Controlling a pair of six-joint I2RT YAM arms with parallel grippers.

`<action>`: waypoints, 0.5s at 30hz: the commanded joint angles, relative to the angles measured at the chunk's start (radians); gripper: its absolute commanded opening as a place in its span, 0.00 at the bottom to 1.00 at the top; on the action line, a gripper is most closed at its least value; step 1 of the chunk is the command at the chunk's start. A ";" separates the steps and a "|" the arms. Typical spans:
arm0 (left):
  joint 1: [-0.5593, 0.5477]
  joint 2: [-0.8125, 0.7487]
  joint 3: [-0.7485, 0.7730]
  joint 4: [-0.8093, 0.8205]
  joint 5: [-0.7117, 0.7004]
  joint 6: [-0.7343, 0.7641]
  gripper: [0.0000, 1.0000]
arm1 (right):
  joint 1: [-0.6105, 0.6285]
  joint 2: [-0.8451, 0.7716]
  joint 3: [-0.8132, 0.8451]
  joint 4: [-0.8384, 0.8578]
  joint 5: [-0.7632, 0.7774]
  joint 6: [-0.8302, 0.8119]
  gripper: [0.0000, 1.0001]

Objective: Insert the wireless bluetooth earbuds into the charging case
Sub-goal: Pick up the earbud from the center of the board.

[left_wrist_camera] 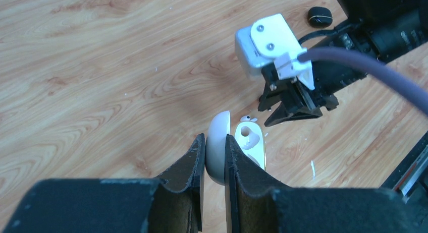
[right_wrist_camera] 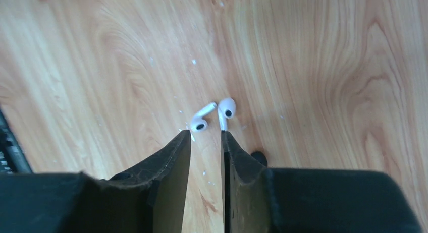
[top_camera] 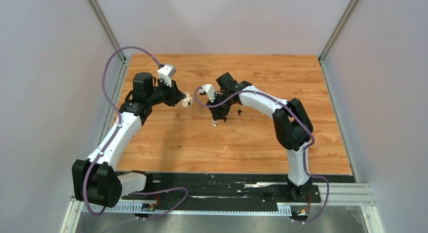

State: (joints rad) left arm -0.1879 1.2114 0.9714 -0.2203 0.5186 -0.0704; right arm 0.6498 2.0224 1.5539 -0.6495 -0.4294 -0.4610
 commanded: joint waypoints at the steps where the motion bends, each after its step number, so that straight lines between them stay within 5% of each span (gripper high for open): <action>1: 0.008 -0.009 0.037 -0.018 0.010 0.008 0.00 | -0.013 0.054 0.099 -0.074 -0.221 0.043 0.27; 15: 0.044 -0.036 0.053 -0.080 -0.034 0.012 0.00 | -0.011 0.142 0.125 0.053 -0.014 0.167 0.25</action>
State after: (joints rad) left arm -0.1478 1.2095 1.0019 -0.3050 0.4873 -0.0612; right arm 0.6365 2.1605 1.6596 -0.6727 -0.5087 -0.3447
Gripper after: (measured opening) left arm 0.224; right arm 0.252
